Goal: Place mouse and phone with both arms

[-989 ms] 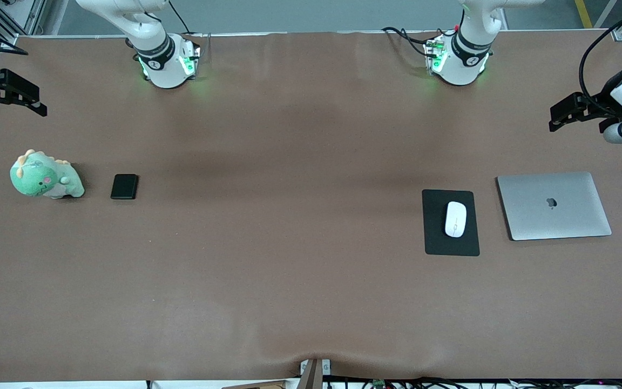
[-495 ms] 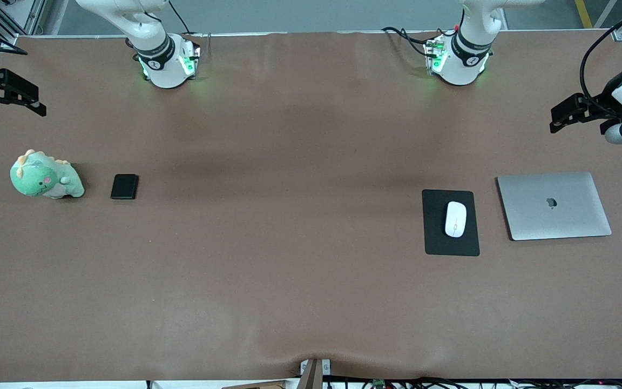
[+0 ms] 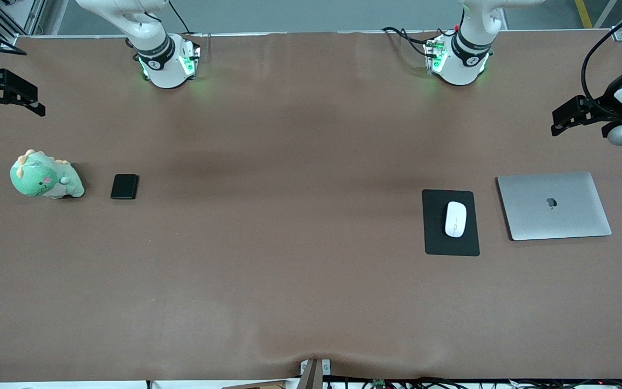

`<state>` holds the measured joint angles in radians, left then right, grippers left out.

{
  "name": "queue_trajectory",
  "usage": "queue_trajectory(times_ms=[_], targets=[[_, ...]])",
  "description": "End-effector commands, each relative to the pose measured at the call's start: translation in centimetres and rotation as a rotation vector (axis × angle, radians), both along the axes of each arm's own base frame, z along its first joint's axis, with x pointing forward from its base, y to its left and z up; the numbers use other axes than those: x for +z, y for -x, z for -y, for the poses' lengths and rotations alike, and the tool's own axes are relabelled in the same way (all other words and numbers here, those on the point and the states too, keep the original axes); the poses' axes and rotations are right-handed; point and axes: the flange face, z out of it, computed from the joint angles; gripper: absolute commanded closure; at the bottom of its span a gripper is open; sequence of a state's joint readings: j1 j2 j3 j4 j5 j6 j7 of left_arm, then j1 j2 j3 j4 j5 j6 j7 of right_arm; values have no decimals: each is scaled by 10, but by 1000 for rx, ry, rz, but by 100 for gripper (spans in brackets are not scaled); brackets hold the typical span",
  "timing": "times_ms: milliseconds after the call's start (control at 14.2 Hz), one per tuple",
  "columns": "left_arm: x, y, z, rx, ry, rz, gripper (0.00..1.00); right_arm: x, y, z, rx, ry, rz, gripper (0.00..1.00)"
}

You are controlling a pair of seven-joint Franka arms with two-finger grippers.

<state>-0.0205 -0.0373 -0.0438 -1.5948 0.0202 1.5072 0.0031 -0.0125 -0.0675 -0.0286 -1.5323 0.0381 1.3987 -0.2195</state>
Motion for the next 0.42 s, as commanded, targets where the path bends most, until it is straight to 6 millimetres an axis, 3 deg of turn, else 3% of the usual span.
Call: queue_trajectory(times_ms=[0, 353], targets=[[1, -3, -3, -12, -20, 8, 0, 3, 4, 3, -19, 16, -1, 0], [0, -3, -4, -8, -19, 7, 0, 2, 4, 5, -22, 16, -4, 0]])
